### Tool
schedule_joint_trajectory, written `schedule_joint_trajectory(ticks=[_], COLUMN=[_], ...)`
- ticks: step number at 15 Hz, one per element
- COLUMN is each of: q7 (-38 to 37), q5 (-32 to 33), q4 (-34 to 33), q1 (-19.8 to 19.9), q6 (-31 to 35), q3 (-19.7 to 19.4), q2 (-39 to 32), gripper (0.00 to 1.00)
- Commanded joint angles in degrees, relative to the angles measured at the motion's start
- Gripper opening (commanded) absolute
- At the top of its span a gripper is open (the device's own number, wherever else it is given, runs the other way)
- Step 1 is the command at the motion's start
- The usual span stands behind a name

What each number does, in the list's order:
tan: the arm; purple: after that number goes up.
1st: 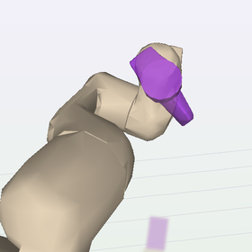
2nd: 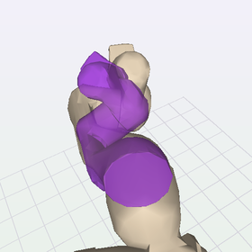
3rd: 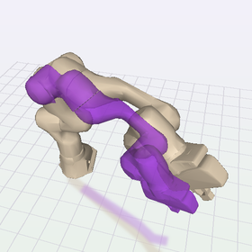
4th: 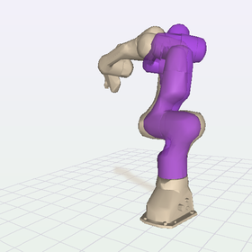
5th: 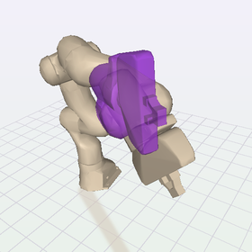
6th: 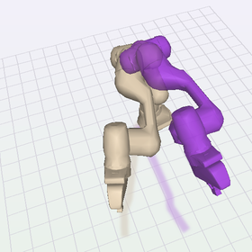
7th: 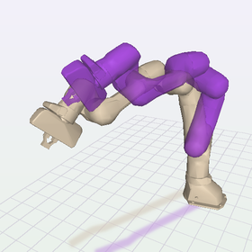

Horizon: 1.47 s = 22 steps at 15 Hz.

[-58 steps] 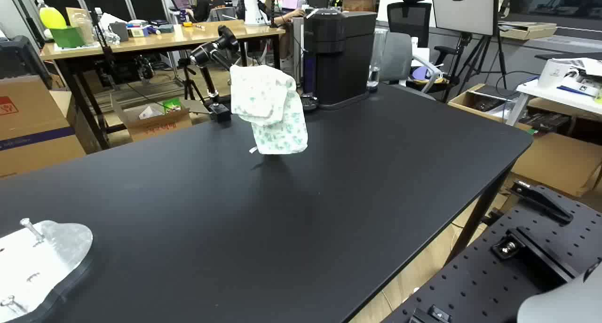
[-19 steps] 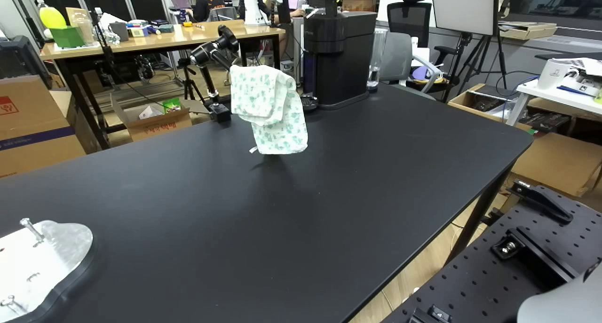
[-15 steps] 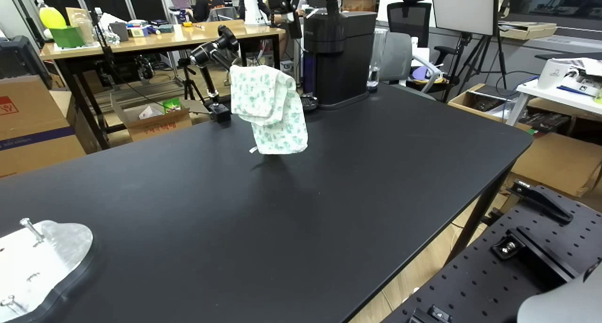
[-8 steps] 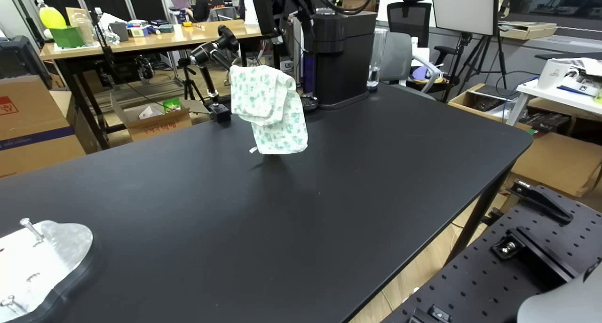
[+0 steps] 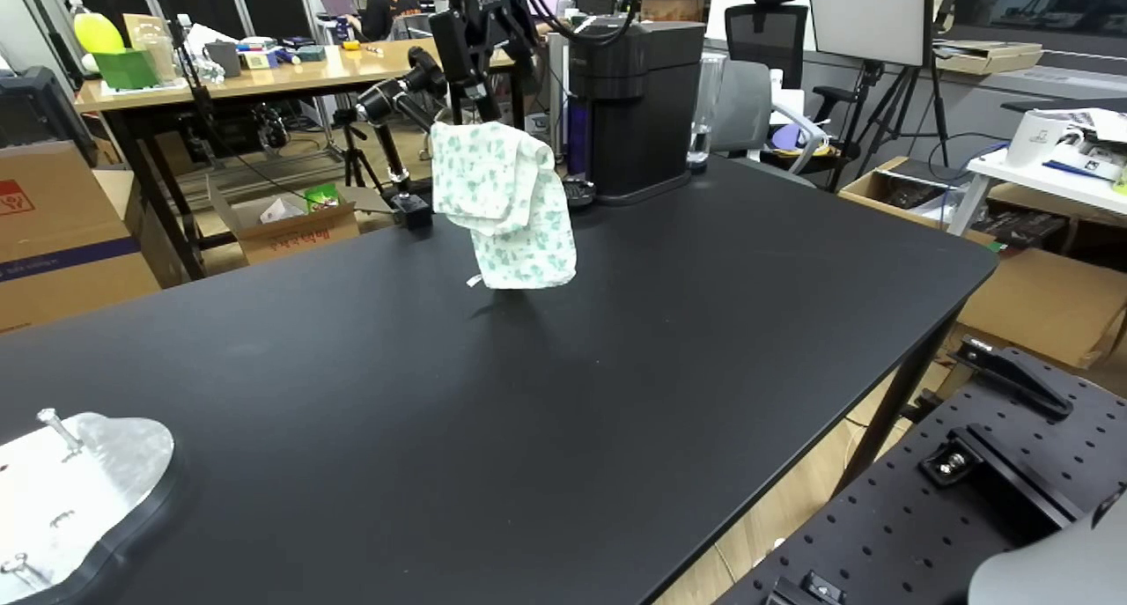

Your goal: Put the cloth on the table

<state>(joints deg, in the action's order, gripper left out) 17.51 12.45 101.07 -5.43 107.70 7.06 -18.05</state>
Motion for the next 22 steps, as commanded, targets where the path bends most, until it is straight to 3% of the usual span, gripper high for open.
schedule_joint_trajectory(ticks=[1, 2, 3, 5, 14, 16, 22], q7=[0.31, 0.06, 0.35, 0.21, 0.24, 0.29, 0.26], q5=[-0.27, -0.11, -0.35, -0.47, -2.04, -2.38, -2.24], q4=[-4.33, -4.75, -5.07, -5.58, -6.32, -6.12, -3.39], q1=[-0.54, -0.70, -0.70, -0.82, -1.06, -1.12, -1.31], q6=[-1.90, -1.80, -1.76, -1.49, -1.74, -1.71, -0.84], q3=[-0.11, -0.14, -0.04, -0.02, 0.56, 0.69, 0.87], q2=[-3.18, -3.70, -4.12, -4.77, -5.56, -5.30, -1.85], gripper=[1.00, 1.00, 0.75, 0.66, 0.04, 0.00, 0.04])
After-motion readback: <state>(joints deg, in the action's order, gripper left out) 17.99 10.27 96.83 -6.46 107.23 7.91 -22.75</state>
